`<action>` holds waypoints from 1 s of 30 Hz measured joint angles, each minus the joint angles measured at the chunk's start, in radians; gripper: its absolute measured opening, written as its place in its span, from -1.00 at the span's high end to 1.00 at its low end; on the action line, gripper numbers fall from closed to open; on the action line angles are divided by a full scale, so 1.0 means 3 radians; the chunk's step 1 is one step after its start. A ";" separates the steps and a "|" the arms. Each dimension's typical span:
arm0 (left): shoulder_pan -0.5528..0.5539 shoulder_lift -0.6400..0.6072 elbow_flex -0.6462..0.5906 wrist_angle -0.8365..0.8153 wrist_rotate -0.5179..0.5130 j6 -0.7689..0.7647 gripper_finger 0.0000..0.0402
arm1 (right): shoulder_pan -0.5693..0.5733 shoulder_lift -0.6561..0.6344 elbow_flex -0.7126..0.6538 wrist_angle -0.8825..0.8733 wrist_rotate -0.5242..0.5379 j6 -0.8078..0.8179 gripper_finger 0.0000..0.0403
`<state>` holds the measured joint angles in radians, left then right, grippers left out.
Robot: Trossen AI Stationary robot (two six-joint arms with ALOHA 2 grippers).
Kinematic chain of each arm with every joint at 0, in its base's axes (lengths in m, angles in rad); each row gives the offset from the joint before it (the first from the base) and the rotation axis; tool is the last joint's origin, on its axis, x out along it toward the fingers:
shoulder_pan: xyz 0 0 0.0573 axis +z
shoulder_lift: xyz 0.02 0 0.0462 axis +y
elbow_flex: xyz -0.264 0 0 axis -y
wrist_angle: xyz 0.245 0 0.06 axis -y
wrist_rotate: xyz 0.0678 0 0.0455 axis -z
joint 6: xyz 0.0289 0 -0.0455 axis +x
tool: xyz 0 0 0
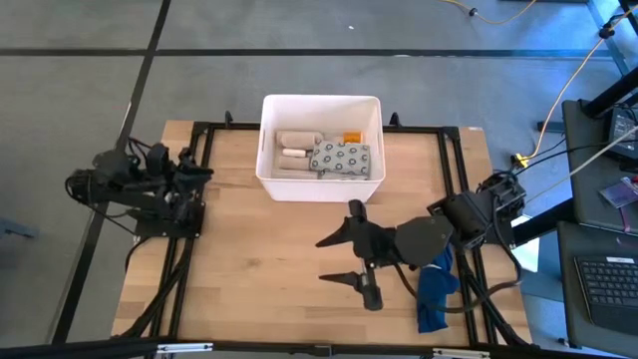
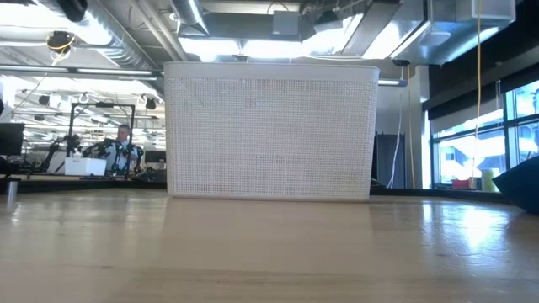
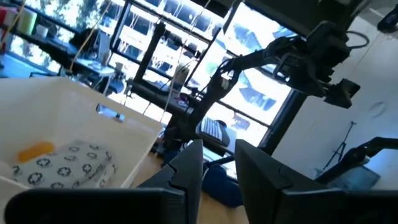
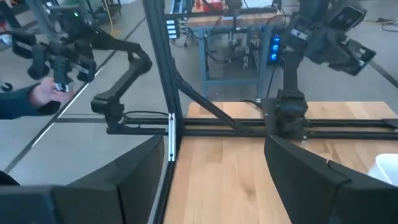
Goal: Pick & place medical supplies in basket/bin
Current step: Return to Home Position
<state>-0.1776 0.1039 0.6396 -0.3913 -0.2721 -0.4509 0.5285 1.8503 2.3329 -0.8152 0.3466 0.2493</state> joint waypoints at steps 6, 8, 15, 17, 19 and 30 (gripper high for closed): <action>0.0000 -0.0180 -0.0365 0.0226 0.0004 0.0177 0.56 | -0.0001 0.0015 -0.0117 0.0156 -0.0030 0.0019 -0.39; 0.0003 -0.0248 -0.0527 0.0268 0.0000 0.0151 0.56 | -0.0003 -0.0006 -0.0276 0.0168 -0.0039 0.0019 -0.39; 0.0005 -0.0341 -0.1114 0.0908 -0.0279 0.0260 0.56 | 0.0000 -0.0401 -0.0949 0.0610 -0.0139 0.0010 -0.39; 0.0015 -0.0340 -0.1210 0.0961 -0.0358 0.0265 0.56 | 0.0010 -0.0594 -0.1325 0.0853 -0.0139 0.0011 -0.39; 0.0038 -0.0343 -0.1294 0.0939 -0.0401 0.0244 0.56 | 0.0018 -0.0812 -0.1812 0.1244 -0.0139 0.0012 -0.39; 0.0404 -0.0344 -0.1709 0.1160 -0.0509 0.0108 0.56 | 0.0020 -0.2359 -0.4229 0.3211 -0.0146 0.0022 -0.39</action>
<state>-0.0562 0.0006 0.1270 -0.0431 -0.4248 -0.4185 0.5346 1.1425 1.0643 0.1480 0.3027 0.2560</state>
